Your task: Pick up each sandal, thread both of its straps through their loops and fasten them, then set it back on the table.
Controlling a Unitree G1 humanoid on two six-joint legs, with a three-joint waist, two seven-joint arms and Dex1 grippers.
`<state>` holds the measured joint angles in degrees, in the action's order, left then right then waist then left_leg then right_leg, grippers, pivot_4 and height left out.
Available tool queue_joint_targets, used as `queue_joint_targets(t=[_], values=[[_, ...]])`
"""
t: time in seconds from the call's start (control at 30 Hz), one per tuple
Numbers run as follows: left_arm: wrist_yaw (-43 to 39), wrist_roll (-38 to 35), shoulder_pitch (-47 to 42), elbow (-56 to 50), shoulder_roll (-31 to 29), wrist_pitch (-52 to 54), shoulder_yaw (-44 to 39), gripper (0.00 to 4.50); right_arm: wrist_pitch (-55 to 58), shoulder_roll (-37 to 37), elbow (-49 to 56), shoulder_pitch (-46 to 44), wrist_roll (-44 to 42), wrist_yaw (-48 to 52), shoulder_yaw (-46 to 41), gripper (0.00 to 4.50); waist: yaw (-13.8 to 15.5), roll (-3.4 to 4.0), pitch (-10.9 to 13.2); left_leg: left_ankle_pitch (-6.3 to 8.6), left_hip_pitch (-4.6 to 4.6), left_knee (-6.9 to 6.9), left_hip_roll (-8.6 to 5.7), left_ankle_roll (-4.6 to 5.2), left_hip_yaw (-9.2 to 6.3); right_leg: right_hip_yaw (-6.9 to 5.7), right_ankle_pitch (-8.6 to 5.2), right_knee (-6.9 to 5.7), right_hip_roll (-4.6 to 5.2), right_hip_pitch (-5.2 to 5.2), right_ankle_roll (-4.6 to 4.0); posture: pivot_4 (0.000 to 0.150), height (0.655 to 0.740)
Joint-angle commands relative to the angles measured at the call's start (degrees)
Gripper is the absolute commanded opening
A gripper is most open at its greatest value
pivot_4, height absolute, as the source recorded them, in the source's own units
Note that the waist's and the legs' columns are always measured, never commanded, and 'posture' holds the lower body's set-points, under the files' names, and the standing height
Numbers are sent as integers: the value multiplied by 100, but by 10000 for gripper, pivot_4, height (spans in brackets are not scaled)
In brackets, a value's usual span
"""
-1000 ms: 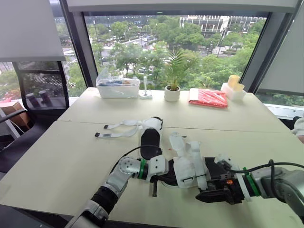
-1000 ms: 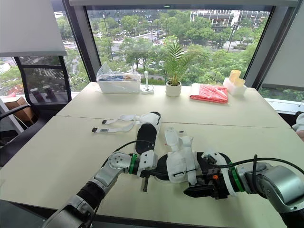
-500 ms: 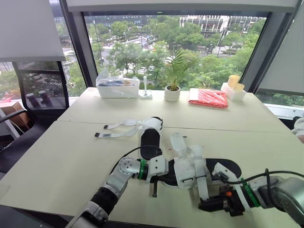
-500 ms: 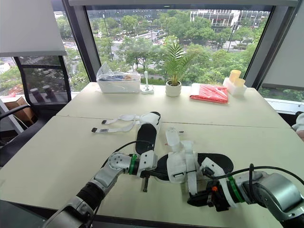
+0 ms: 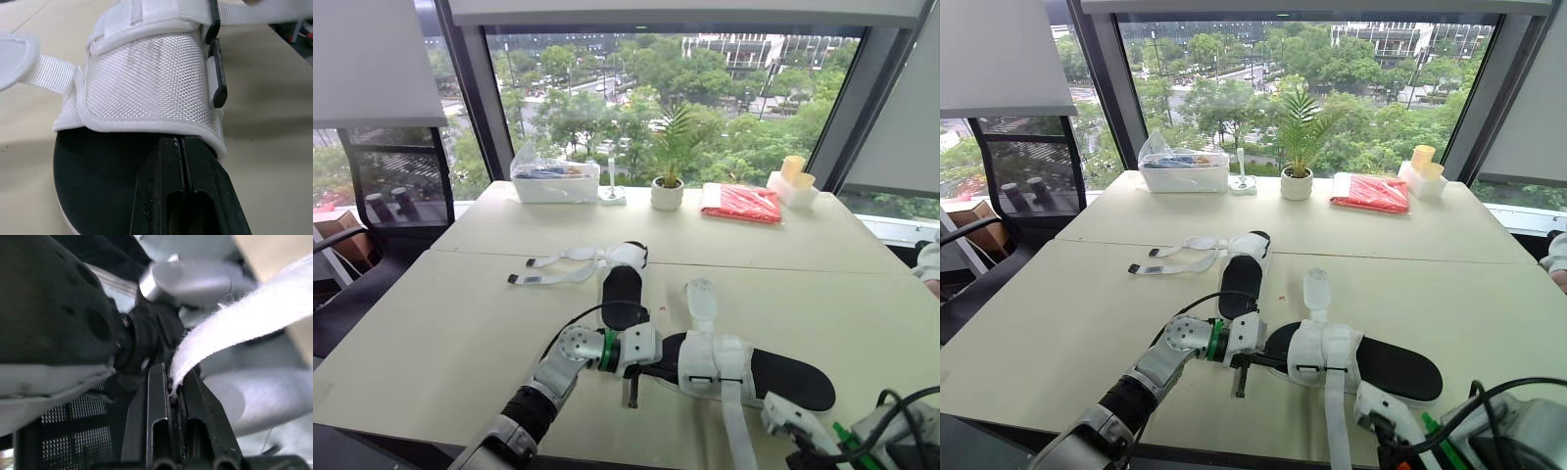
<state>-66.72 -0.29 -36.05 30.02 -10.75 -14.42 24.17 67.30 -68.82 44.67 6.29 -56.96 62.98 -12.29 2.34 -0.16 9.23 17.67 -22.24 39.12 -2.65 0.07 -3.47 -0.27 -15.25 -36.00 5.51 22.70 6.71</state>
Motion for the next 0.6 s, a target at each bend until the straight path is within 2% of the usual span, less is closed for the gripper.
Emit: queue_joint_targets(t=[0.03,0.13,0.27,0.43,0.6], values=[[-78,696,179,707,-145,-233,583,0,136,-288,9,-768,-975,-88,-749,367,4,-1,-2,0,5,0,0,0,0,0,0,1,1,-5,0,1500,7374],[-132,809,109,913,-163,-514,707,0,159,-527,-500,-1802,-1229,-248,-664,367,1,-2,-6,1,8,0,2,2,-2,-2,0,7,8,-13,-1,1500,7374],[-179,869,40,1101,-126,-757,817,0,213,-373,-1445,-3224,-985,-481,62,367,12,-7,-15,4,3,-2,4,6,-6,0,-1,28,14,-15,-5,1500,7374],[-175,876,6,1224,-63,-854,846,0,21,57,-2582,-4086,-134,-520,960,367,15,-3,-19,7,-10,-3,1,10,-6,0,1,48,20,-11,-6,1500,7374],[-181,962,-4,1341,-84,-1039,903,0,-533,507,-3571,-4471,937,-270,1797,367,-3,-1,-23,8,-11,-3,-2,11,-5,0,4,54,23,-12,-6,1500,7374]])
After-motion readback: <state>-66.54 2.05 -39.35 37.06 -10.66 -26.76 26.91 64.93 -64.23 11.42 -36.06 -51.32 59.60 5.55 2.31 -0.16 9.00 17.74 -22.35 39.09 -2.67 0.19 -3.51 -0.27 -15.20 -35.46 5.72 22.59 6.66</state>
